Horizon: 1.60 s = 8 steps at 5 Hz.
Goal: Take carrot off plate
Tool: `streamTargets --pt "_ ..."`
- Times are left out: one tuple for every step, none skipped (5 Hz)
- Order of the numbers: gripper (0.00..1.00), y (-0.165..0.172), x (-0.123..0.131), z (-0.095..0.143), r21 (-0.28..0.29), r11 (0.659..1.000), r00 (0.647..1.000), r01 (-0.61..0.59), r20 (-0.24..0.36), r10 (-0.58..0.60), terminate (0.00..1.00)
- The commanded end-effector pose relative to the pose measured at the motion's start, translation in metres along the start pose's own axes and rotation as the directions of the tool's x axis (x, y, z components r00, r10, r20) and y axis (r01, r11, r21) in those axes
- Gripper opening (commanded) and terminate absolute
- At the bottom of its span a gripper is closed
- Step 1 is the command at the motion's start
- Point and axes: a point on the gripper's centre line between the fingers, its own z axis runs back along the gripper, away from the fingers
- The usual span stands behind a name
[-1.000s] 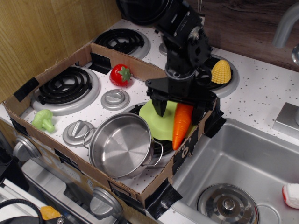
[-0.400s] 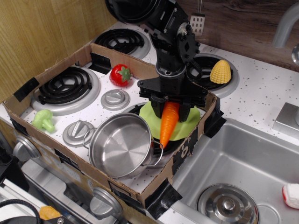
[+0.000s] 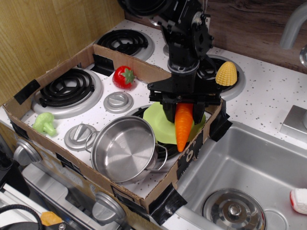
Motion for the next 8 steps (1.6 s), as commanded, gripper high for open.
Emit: streamTargets --pt "0.0 0.012 0.042 0.03 -0.02 0.998 0.998 -0.067 0.011 0.067 0.0" --pt "0.0 0.024 0.05 0.05 0.024 1.0 0.999 -0.019 -0.036 0.02 0.0" --pt "0.0 0.043 0.055 0.07 0.075 0.995 0.998 0.065 -0.022 -0.064 0.0" --pt "0.0 0.058 0.049 0.074 0.126 0.978 0.985 0.166 0.028 -0.171 0.0" --pt "0.0 0.079 0.043 0.075 0.233 0.884 0.897 0.404 0.09 -0.434 0.0" --pt "0.0 0.099 0.043 0.068 0.197 0.801 0.812 0.566 0.033 -0.582 0.0" --pt "0.0 0.116 0.039 0.05 0.199 0.754 0.766 0.626 0.026 -0.642 0.0" --pt "0.0 0.133 0.036 0.028 0.156 0.733 0.739 0.663 0.025 -0.673 0.0"
